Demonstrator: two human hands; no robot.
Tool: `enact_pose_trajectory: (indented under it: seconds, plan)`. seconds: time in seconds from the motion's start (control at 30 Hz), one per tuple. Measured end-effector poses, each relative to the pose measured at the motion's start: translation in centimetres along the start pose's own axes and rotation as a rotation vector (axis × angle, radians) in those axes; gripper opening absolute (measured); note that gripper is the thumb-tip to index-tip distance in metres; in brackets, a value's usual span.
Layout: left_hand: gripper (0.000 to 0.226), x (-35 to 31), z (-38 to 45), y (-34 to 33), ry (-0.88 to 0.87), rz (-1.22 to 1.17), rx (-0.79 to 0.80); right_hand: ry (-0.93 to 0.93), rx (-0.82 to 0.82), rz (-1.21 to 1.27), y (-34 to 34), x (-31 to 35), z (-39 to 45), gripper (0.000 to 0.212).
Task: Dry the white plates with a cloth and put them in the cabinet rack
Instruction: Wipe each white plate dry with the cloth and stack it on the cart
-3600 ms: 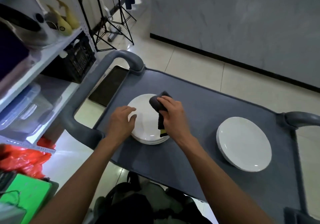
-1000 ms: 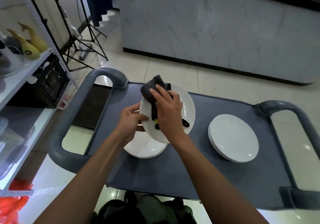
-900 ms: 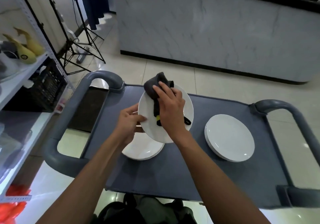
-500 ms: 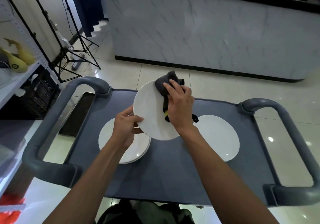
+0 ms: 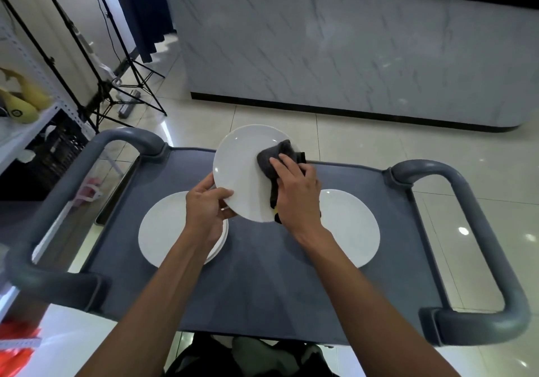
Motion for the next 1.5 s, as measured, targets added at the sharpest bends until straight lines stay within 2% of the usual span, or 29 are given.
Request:
enact_pose_trajectory:
  seconds: [0.17,0.37,0.53,0.77,1.07,1.23,1.5]
  plan:
    - [0.044,-0.2,-0.1,-1.0,-0.028,0.000,-0.020,0.045,0.076,0.080,-0.6,0.3,-1.8,0.053]
    - [0.042,-0.4,0.0,-1.7,-0.052,-0.034,-0.048,0.148,0.053,0.177,0.2,2.0,-3.7,0.054]
    - [0.044,-0.1,-0.3,-1.6,-0.071,-0.065,-0.080,0.242,0.013,0.190,0.9,0.7,-5.3,0.055]
    - [0.051,1.1,-1.2,-2.3,-0.047,-0.089,-0.107,0.180,-0.008,0.128,1.8,-4.1,-3.8,0.052]
    - [0.047,2.4,-2.9,-3.8,-0.055,-0.108,-0.095,0.065,-0.070,0.132,3.9,-9.0,-1.6,0.046]
    - [0.049,3.1,-3.8,-5.0,-0.052,-0.143,-0.102,0.146,-0.058,0.107,3.3,-8.4,-4.5,0.055]
    - [0.050,3.5,-4.6,-6.2,-0.059,-0.149,-0.089,0.196,-0.031,0.206,2.8,-5.1,-8.6,0.060]
Point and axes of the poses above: each hand's wrist, its own z-axis towards the middle knuckle, its own y-axis out of the back of the hand, x = y × z, the point moved 8 cm from there along z, towards the middle knuckle, and after that the axes turned 6 degrees about -y, right-handed, at the moved point
